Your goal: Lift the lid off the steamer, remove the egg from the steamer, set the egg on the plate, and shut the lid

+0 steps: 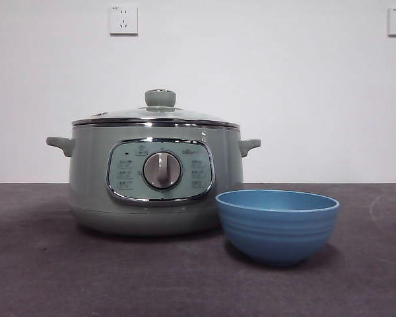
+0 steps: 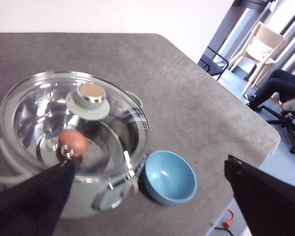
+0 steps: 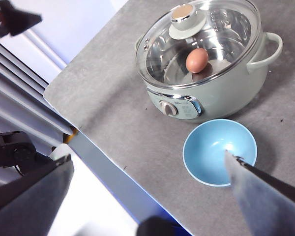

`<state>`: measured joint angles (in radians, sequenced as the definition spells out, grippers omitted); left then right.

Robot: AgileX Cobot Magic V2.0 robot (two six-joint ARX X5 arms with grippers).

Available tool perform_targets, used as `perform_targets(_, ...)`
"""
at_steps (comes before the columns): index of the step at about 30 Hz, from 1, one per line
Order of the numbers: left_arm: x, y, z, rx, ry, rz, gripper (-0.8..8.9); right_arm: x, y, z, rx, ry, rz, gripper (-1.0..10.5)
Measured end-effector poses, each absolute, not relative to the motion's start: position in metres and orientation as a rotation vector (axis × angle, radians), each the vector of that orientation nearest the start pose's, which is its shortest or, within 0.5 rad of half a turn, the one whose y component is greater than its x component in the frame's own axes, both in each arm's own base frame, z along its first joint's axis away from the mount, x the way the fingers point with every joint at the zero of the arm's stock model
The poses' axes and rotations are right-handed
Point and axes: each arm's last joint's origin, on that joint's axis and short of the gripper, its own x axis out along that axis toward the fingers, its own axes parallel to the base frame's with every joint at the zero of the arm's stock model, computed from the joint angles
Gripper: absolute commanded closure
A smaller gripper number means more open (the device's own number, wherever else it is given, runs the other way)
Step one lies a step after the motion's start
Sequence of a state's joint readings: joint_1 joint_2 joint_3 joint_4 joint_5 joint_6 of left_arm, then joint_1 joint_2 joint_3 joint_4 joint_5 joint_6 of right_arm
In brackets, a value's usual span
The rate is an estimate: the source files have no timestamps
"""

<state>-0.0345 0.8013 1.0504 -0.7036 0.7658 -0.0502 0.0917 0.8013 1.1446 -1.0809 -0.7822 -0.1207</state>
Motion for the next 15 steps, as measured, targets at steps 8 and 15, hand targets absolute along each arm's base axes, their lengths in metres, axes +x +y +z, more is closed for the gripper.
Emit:
perform_targets(8, 0.204, -0.058, 0.371, -0.128, 0.439, -0.752, 2.48, 0.123, 0.032, 0.368, 0.167, 0.71, 0.87, 3.5)
perform_targets(15, 0.252, -0.099, 0.35, -0.036, 0.422, -0.681, 2.48, 0.132, 0.033, 0.364, 0.179, 0.744, 0.868, 3.5)
